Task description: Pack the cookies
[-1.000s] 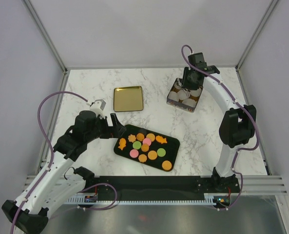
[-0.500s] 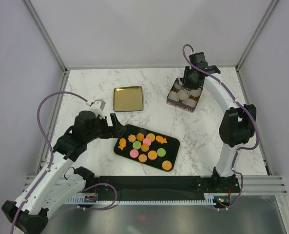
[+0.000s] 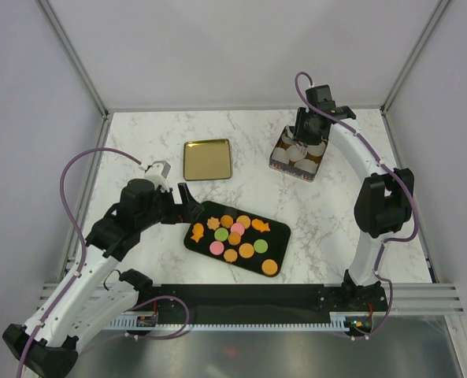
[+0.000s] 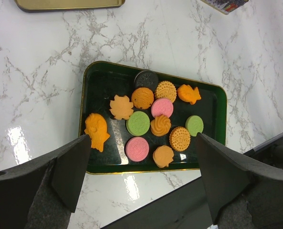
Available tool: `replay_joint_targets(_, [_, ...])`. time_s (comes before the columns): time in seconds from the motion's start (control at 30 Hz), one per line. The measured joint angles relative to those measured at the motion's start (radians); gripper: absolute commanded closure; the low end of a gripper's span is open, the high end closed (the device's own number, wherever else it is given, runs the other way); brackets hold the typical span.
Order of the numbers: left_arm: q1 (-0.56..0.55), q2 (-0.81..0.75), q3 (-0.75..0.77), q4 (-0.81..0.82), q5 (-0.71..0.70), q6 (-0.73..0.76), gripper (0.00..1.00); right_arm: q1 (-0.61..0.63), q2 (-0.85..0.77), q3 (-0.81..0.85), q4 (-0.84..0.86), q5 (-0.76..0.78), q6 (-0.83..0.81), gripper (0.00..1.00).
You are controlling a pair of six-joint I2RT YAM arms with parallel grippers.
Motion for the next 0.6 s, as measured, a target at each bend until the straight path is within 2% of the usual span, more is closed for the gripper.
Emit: replay_joint_targets(0.6, [0.0,0.0,0.0,-0.007,0.0,0.0,0.02,0.0,0.0,-0.022,0.01,-0.001,0.003,0.44])
